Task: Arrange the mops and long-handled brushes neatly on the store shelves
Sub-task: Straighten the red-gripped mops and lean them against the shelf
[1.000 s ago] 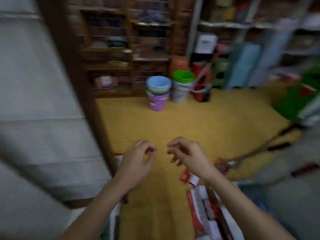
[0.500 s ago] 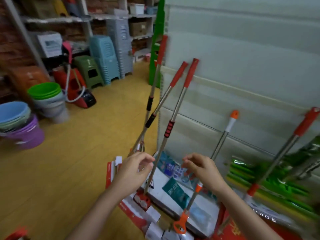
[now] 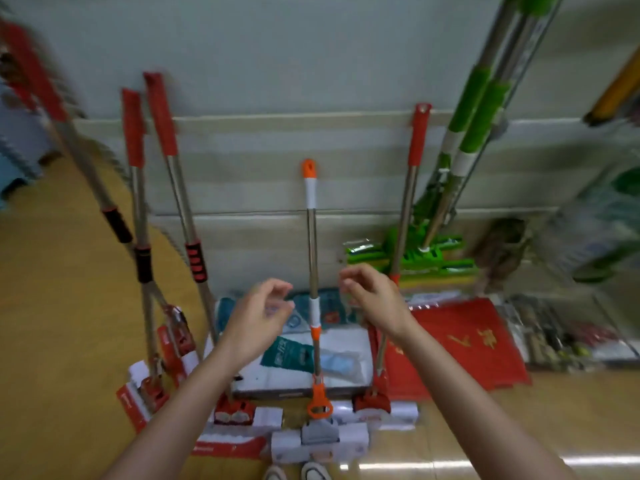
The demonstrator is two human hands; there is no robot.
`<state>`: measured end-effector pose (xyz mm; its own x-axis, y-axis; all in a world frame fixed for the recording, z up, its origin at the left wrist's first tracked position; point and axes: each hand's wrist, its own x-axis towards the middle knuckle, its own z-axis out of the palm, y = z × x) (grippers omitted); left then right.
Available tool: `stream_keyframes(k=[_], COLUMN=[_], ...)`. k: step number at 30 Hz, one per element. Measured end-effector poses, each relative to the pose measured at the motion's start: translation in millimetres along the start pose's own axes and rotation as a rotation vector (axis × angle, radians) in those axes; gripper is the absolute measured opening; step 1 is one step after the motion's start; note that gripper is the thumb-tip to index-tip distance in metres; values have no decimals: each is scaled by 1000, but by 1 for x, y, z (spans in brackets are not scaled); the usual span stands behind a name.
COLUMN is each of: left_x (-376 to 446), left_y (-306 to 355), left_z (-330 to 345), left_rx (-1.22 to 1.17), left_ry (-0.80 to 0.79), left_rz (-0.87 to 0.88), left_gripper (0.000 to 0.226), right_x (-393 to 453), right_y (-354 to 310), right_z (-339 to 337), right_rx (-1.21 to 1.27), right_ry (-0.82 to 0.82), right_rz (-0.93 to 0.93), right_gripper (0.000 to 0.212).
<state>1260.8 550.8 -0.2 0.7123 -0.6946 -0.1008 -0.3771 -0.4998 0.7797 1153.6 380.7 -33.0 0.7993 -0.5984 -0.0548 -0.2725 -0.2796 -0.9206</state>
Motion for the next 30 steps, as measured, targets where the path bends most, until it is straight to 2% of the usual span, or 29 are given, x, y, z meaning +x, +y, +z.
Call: stream_keyframes(k=[9,13,18,21,26,30], left_x=[80,122,155,181,235,271], left_y=[-20,-3,21,36,85,98], left_z=[75,108,140,165,212,244], left_rx=[-153,-174,-206,-248,-387,-371], left_ry=[-286,-385,-382,-320,-245,-215], left_rz=[-123,-38,18,-9,-120,-144], left_gripper=[22,25,19,12,26,36], right_x=[15,46,62,73,125,154], right_y=[45,54,65,69,82,98], right_z=[-9,-21,-38,-58,-96,-110], right_rx=[-118,-87,-96,-124,-122,-76], right_ry=[111,249,328,344,314,182], right_rz=[253,283,308,316,307,267], right_gripper=[23,15,20,25,37,46])
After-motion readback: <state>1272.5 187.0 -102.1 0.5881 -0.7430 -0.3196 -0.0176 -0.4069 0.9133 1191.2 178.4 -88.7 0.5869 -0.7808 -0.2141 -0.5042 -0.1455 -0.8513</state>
